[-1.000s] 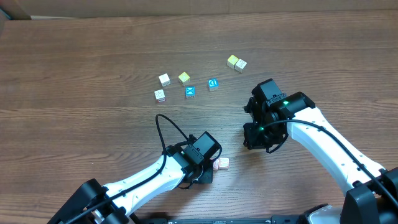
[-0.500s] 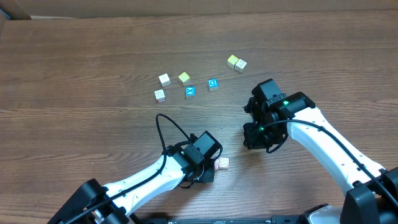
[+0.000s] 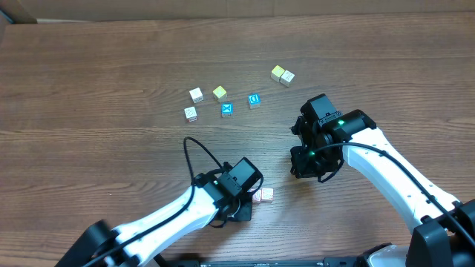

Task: Flip 3 blocks

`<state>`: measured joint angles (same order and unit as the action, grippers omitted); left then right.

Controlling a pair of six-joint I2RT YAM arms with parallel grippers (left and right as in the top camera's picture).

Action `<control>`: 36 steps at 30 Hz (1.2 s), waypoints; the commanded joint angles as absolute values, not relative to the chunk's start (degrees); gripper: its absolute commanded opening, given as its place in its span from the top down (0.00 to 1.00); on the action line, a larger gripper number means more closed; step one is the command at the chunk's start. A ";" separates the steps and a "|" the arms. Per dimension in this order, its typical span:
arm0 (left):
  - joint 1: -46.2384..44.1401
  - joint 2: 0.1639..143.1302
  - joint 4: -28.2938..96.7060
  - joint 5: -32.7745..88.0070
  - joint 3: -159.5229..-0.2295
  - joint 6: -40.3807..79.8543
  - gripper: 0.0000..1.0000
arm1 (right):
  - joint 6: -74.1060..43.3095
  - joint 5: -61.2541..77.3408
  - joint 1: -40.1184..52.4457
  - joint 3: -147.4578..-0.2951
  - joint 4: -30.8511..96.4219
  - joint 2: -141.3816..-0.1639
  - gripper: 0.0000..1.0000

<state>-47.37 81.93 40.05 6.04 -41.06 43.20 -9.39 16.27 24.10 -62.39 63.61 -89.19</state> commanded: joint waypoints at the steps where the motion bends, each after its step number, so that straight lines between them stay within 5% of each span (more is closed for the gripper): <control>1: -47.70 74.56 45.21 0.05 -45.76 43.75 0.96 | -9.10 16.64 24.43 -62.19 63.33 -87.96 0.96; 7: -44.69 70.43 52.88 -7.29 -45.91 43.31 0.96 | -8.91 16.67 24.43 -62.19 62.67 -87.96 0.96; 15: -38.39 75.20 45.30 -3.07 -43.53 37.52 0.96 | -9.21 16.84 26.44 -61.47 61.43 -87.99 0.96; 36: -37.74 86.19 40.64 -1.41 -43.53 34.70 0.96 | -29.39 13.19 37.45 -53.93 40.42 -89.71 0.96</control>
<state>-38.09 85.80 40.82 -1.91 -44.07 35.79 -24.08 15.46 37.32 -54.02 40.97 -89.21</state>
